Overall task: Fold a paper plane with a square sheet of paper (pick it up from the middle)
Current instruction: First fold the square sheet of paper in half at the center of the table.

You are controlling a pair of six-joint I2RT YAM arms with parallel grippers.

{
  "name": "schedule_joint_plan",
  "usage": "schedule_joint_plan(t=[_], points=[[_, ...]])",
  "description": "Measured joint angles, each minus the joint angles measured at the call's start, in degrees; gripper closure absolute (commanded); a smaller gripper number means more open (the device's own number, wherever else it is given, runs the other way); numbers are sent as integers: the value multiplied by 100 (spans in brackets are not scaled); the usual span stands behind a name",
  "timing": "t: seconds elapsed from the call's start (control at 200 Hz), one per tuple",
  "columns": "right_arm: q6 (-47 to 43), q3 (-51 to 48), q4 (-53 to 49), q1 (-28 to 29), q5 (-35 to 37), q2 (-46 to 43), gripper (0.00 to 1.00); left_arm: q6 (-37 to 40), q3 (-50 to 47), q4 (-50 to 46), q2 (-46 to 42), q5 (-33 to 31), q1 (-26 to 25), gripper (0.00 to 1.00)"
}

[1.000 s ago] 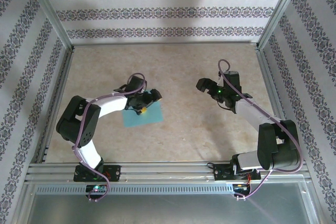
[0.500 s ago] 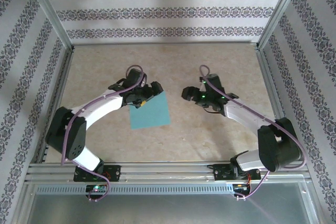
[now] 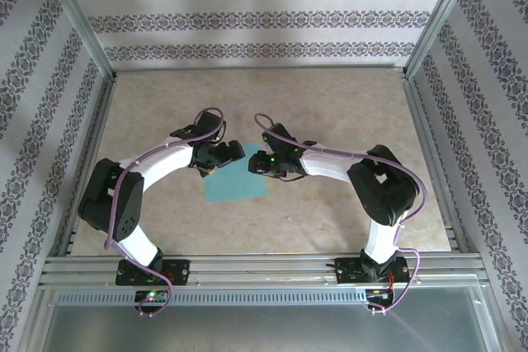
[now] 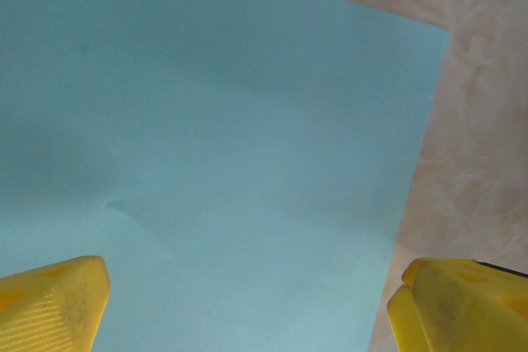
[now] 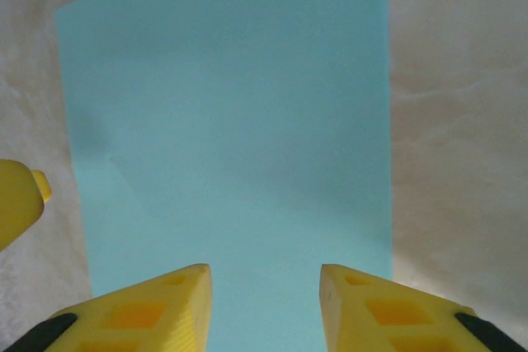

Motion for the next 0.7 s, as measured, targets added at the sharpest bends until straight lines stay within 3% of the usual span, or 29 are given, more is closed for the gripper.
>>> schedule_joint_plan(t=[0.125,0.405,0.7], points=[[118,13,-61,15,2,160,69,-20,0,2,160,66,-9,12],[216,13,-103,15,-111,212,73,96,378,-192,658,-31,-267,10],[293,-184,103,-2,-229,195,71,378,673,-483,1073,-306,-341,10]])
